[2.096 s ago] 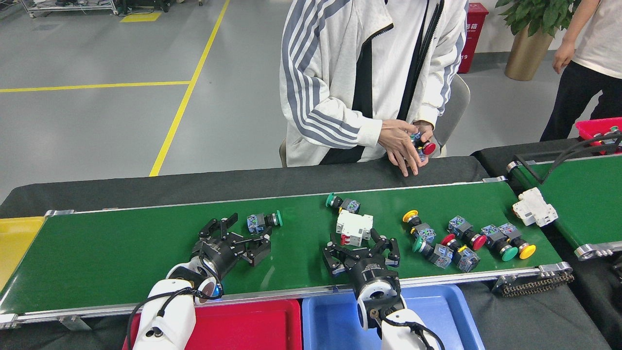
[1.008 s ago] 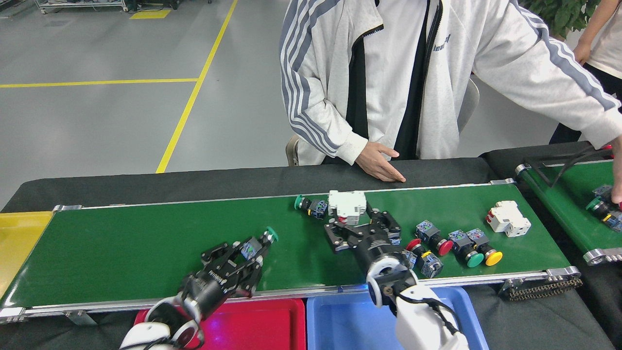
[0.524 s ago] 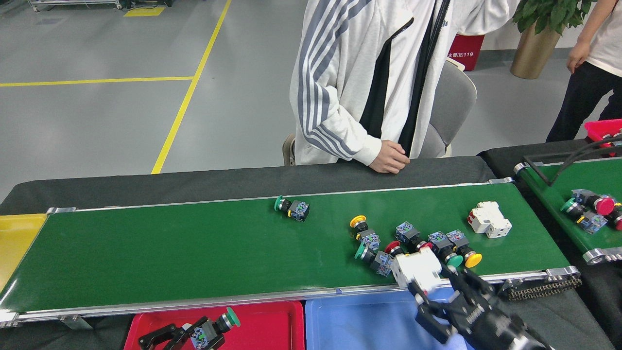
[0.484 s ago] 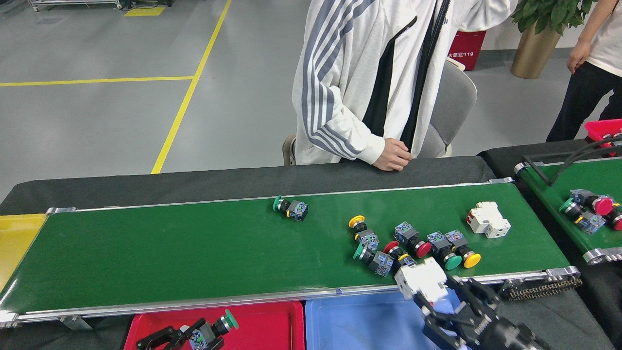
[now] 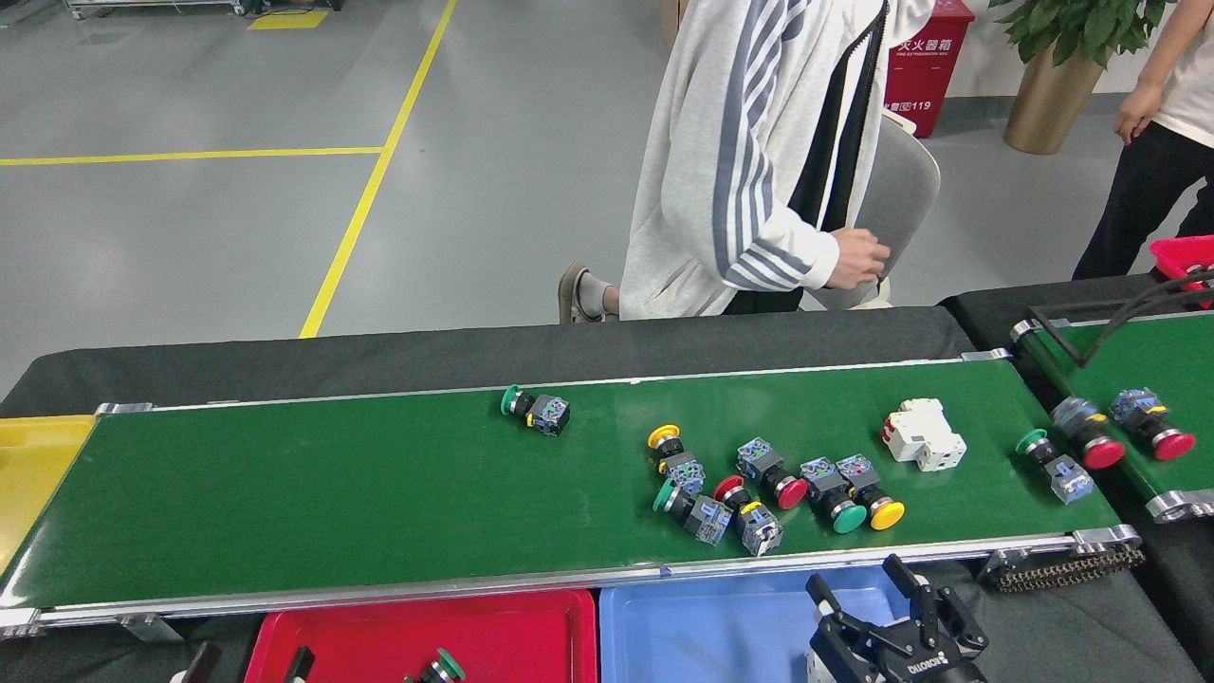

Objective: Pick switch part from conveyor to tray

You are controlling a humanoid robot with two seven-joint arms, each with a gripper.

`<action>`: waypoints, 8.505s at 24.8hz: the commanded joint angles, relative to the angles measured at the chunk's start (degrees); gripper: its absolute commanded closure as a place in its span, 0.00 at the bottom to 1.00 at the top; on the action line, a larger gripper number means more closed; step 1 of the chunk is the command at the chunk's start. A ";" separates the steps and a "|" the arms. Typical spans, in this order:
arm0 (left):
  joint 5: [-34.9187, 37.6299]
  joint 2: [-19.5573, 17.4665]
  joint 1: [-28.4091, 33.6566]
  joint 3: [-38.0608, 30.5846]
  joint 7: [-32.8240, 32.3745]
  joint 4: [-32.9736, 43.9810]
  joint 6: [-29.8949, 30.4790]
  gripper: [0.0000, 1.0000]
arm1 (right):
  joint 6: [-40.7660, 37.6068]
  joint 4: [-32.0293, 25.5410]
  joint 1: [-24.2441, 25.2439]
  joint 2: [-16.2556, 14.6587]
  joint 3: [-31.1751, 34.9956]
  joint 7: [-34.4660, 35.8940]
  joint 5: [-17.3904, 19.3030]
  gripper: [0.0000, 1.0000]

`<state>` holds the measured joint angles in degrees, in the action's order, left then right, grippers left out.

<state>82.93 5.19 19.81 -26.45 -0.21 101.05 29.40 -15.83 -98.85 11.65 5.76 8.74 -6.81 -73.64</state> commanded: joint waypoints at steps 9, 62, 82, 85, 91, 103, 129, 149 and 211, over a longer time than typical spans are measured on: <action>15.77 -1.15 -15.24 8.87 -4.54 -1.04 -5.31 0.00 | 9.85 0.86 -3.57 0.57 -6.02 0.13 -3.88 0.02; 5.22 -12.31 -41.96 21.44 -0.14 -41.73 -21.75 0.93 | -13.88 15.36 -21.15 -0.75 -39.94 3.20 -5.81 0.00; -2.07 -8.71 -2.06 9.22 -0.93 0.63 12.09 0.00 | 24.53 7.80 -1.37 -4.70 -12.96 15.42 -4.41 0.00; -2.16 -6.86 -2.94 8.52 -0.85 0.81 -0.66 0.00 | 24.18 7.80 -4.27 -4.97 -14.02 14.01 -4.93 0.00; -2.07 -7.21 -3.38 8.61 -0.67 0.63 -6.02 0.00 | 24.18 11.05 -12.88 -6.90 -18.85 5.93 -5.02 0.00; -1.63 -7.65 -6.19 11.07 -1.02 0.55 -1.71 0.00 | 24.27 17.03 -17.10 -6.46 -23.68 2.68 -4.85 0.00; 5.92 -10.29 -13.40 12.21 -3.22 -8.33 -2.76 0.00 | 26.90 31.97 -30.11 -2.42 -24.56 2.50 -4.49 0.28; 5.84 -13.01 -17.88 11.42 -2.43 -18.61 -14.28 0.53 | 3.26 13.43 -23.78 -2.95 -40.56 2.68 -4.93 0.88; 6.28 -16.62 -29.39 7.20 -3.75 -31.01 -9.36 0.00 | 17.23 -0.29 -1.02 -14.72 -6.98 8.65 5.26 0.00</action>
<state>89.21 -10.67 -8.52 -19.19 -4.08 70.26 21.41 1.55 -98.33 11.10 -8.28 1.61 1.84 -68.44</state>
